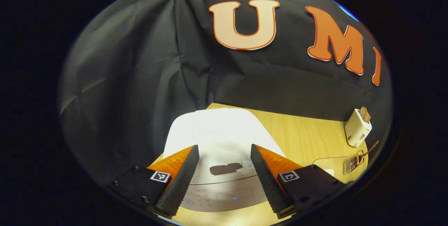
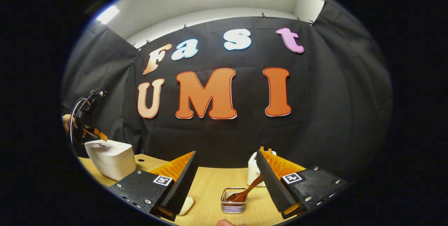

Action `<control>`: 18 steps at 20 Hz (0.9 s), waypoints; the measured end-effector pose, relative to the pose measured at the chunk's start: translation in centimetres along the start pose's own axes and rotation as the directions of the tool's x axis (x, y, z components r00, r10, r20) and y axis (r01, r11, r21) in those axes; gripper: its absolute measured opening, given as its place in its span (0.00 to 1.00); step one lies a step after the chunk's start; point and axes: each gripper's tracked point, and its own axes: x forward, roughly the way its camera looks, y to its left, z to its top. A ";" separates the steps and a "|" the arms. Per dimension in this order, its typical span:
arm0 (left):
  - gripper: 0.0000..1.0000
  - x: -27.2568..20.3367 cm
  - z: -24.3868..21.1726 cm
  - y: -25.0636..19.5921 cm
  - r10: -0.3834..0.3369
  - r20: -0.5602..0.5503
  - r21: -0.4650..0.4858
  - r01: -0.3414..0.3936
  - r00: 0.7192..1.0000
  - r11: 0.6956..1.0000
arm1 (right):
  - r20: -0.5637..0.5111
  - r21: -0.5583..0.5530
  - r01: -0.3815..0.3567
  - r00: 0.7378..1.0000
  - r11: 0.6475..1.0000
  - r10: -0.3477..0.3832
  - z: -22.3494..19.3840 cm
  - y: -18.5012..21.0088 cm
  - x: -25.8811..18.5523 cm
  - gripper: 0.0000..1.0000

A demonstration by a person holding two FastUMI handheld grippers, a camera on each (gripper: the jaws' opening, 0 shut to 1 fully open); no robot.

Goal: Close the left gripper, press the button to open the rice cooker; take a wooden spoon from the chopstick holder with the right hand, scoop a spoonful of rice and pour it into the rice cooker, then put the wooden spoon back into the chopstick holder.

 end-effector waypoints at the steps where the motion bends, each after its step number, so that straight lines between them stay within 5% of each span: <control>1: 0.97 -0.8 1.0 -0.2 -0.010 0.035 -0.012 0.011 0.999 1.000 | 0.004 0.000 -0.006 1.000 1.000 0.006 0.2 0.5 -0.1 0.98; 6: 0.96 -4.2 4.1 -2.1 -0.040 0.208 0.002 0.041 0.977 0.999 | 0.026 -0.002 -0.035 0.999 0.999 0.035 0.6 2.5 -1.0 0.98; 12: 0.96 -10.6 5.2 -4.5 -0.076 0.418 0.082 0.046 0.905 0.996 | 0.027 -0.068 -0.059 0.998 0.996 0.060 0.4 4.1 -3.2 0.98; 18: 0.97 -15.6 1.8 -5.9 -0.086 0.476 0.078 0.055 0.875 0.995 | -0.004 -0.135 -0.098 0.995 0.986 0.098 -0.7 4.9 -5.9 0.98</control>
